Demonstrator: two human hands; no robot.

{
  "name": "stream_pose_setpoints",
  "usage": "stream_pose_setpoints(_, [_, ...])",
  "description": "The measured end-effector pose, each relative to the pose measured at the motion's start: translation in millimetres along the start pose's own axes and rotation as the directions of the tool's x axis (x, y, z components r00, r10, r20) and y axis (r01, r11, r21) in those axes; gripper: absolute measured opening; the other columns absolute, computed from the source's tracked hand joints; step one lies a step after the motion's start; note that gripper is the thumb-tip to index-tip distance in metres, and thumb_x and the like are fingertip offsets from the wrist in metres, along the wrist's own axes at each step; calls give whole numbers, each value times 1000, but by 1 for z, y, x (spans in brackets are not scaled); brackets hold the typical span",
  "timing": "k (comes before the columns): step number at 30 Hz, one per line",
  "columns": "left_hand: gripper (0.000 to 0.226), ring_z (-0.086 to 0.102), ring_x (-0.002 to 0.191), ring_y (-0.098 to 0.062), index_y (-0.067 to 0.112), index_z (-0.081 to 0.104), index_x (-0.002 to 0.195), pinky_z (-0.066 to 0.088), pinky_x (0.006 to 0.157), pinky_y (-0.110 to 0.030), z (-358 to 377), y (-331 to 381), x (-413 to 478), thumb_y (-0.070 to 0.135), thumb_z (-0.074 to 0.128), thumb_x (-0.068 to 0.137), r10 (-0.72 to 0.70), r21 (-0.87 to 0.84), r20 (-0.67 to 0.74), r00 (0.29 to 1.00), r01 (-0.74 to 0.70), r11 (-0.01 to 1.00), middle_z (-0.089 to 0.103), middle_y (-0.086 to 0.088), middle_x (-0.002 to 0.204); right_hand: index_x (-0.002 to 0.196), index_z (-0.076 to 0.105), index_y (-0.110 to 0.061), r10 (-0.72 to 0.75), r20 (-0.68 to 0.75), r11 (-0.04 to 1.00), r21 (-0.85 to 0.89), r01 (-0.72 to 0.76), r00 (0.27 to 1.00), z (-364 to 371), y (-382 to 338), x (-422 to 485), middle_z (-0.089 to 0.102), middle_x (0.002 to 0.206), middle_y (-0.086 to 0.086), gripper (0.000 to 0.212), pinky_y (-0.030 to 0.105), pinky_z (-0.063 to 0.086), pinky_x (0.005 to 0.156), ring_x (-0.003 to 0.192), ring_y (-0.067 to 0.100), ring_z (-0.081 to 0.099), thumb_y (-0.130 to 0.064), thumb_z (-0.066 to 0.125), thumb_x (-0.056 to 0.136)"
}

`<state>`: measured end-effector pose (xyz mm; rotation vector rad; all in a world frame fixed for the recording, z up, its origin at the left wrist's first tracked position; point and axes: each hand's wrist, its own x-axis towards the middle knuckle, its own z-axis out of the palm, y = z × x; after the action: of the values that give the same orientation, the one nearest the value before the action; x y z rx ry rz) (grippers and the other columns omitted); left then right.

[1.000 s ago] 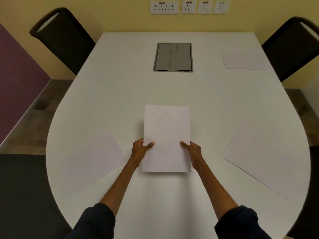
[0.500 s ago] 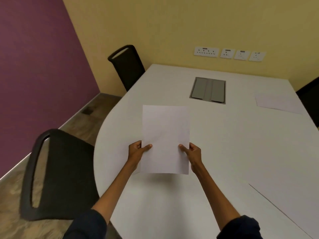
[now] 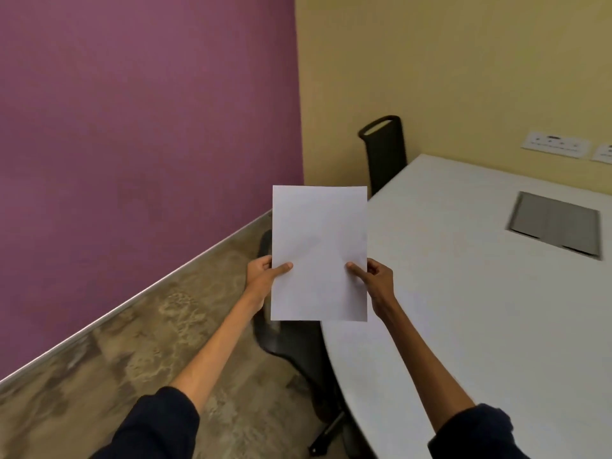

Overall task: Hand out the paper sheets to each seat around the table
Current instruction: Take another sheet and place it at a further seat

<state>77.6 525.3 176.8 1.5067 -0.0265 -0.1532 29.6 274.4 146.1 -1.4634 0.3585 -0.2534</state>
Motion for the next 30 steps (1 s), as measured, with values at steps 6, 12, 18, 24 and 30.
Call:
stream_pose_setpoints(6, [17,75,72,-17,7,71,90,58,57,-25,-126,21,8,6,81,75,6,-53,-166,986,-15,998,78,0,85,94,72,-19,-35,153,999,-8,36,988,141,1,1,74,96,-10,17,18,55,67,85,14,71,-29,78,82])
stream_pose_setpoints(12, [22,76,78,-20,10,73,93,61,63,-31,-205,15,40,10,82,74,-10,-87,-272,962,-14,996,78,-2,92,95,71,-17,-24,233,999,-18,29,972,232,0,28,75,98,-3,16,21,55,66,85,19,72,-24,78,83])
stream_pose_setpoints(18, [22,76,76,-18,10,73,95,59,59,-26,-266,15,110,9,82,75,-2,-109,-313,950,-34,993,78,0,91,104,72,-7,33,286,999,23,-42,958,314,8,91,76,101,2,26,32,60,71,86,23,73,-20,78,82])
stream_pose_setpoints(24, [19,76,76,-20,13,74,90,61,62,-30,-305,20,203,9,82,74,-34,-107,-353,935,-5,994,78,-2,90,99,73,-7,65,272,995,58,-84,960,379,11,167,77,97,3,19,31,59,67,83,24,74,-14,78,82])
stream_pose_setpoints(30, [16,76,73,-19,12,73,88,60,59,-28,-332,32,282,6,81,76,-59,-161,-350,935,2,987,78,-2,86,103,71,-7,93,256,993,52,-110,962,435,8,235,76,98,1,22,27,58,62,80,20,74,-15,77,83])
